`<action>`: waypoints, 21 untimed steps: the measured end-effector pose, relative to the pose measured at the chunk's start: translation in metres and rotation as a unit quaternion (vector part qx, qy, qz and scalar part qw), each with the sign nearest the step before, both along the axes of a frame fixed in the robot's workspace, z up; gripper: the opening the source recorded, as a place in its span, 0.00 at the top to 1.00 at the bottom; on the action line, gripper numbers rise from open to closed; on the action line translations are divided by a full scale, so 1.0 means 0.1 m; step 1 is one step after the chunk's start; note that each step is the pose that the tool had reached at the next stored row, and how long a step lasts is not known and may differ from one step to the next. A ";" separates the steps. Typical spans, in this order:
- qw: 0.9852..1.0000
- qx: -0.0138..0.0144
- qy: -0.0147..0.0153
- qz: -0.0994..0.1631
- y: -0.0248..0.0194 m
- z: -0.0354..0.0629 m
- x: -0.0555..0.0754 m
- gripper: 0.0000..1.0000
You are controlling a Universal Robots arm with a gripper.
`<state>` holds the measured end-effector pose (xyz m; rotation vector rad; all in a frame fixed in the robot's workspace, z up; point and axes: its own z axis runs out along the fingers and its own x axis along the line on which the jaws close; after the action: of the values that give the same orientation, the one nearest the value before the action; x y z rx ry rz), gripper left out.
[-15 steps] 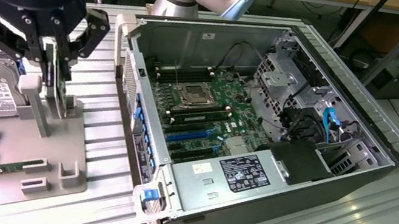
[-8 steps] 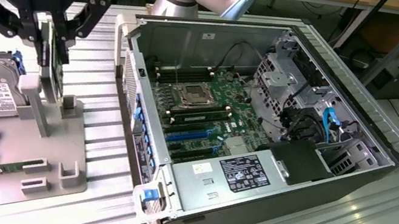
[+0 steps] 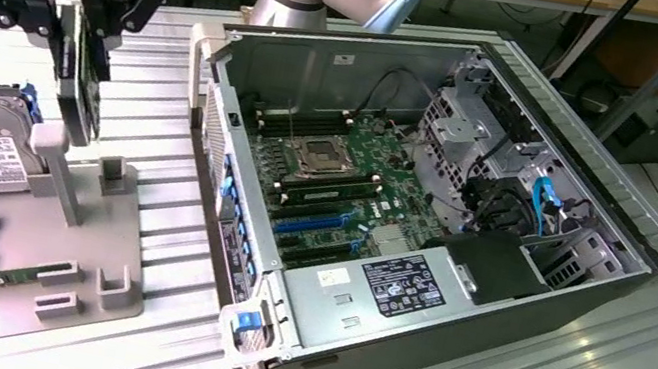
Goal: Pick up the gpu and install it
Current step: 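Pick up the gpu and move the gpu toward the slot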
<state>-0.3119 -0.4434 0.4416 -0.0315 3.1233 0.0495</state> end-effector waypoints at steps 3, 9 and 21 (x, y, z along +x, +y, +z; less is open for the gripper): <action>1.000 0.000 0.000 0.000 0.000 0.000 0.00 0.72; 1.000 0.000 0.000 0.000 0.000 0.001 0.00 0.72; 1.000 0.000 0.000 0.000 0.000 0.001 0.16 0.72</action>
<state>-0.2960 -0.4434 0.4417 -0.0316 3.1234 0.0492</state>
